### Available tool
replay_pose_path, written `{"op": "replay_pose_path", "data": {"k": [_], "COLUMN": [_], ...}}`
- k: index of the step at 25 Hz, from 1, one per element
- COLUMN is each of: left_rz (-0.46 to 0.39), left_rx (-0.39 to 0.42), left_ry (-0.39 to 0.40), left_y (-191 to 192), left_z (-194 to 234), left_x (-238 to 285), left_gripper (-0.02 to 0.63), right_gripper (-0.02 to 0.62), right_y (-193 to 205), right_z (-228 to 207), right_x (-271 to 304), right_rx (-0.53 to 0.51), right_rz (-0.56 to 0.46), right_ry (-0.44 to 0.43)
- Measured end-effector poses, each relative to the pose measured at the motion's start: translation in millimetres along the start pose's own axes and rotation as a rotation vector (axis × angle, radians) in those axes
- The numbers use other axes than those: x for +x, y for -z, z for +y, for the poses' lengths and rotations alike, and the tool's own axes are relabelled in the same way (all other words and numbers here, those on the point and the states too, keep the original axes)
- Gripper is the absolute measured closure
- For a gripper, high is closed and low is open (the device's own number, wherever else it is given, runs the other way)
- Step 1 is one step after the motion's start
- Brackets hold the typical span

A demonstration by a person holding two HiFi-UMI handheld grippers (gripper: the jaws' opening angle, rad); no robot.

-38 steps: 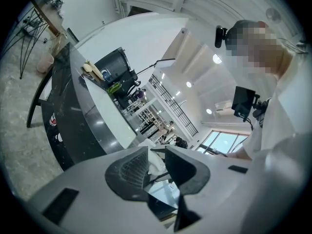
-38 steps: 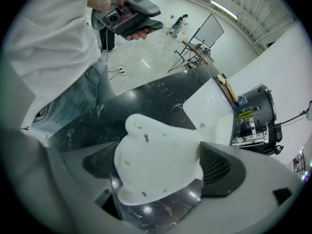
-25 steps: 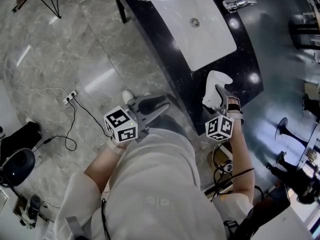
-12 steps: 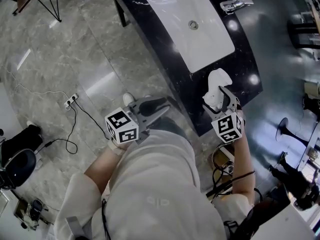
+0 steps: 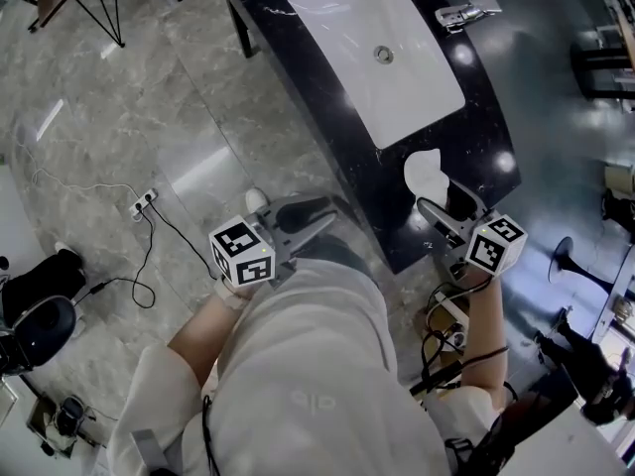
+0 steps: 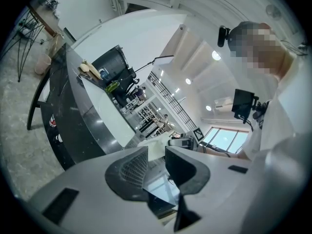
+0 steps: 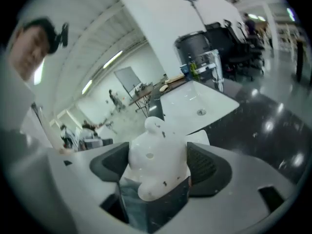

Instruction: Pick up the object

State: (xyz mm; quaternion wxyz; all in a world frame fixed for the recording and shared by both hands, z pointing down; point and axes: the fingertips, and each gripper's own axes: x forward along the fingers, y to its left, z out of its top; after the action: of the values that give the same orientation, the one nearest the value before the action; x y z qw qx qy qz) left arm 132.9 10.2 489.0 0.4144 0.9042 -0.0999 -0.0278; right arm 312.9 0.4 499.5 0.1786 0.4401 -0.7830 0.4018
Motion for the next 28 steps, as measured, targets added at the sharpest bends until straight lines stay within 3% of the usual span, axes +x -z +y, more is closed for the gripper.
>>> {"op": "replay_pose_path", "data": {"k": [4, 12, 16, 20, 28], "left_rz": [0.010, 0.037, 0.048, 0.054, 0.028], "left_rx": [0.000, -0.008, -0.009, -0.007, 0.014], "left_ry": [0.003, 0.012, 0.015, 0.010, -0.009], "left_y": [-1.2, -0.6, -0.2, -2.7, -16.5], "left_z": [-0.2, 3.9, 5.1, 5.7, 5.1], "left_x": [4.2, 15.7, 18.5, 17.4, 4.3], "left_gripper": [0.515, 0.515, 0.515, 0.514, 0.515], "right_gripper": [0.207, 0.212, 0.212, 0.213, 0.213], "right_y": [1.1, 7.6, 9.9, 2.5, -20.4], "right_z": [2.3, -4.3, -5.0, 2.6, 30.6], "right_x": [-6.9, -14.0, -17.3, -20.1, -13.0], "right_rx": [0.355, 0.721, 0.825, 0.865, 0.892], "right_rz": [-0.113, -0.360, -0.491, -0.597, -0.692], "right_ry": [-0.171, -0.387, -0.470, -0.537, -0.657]}}
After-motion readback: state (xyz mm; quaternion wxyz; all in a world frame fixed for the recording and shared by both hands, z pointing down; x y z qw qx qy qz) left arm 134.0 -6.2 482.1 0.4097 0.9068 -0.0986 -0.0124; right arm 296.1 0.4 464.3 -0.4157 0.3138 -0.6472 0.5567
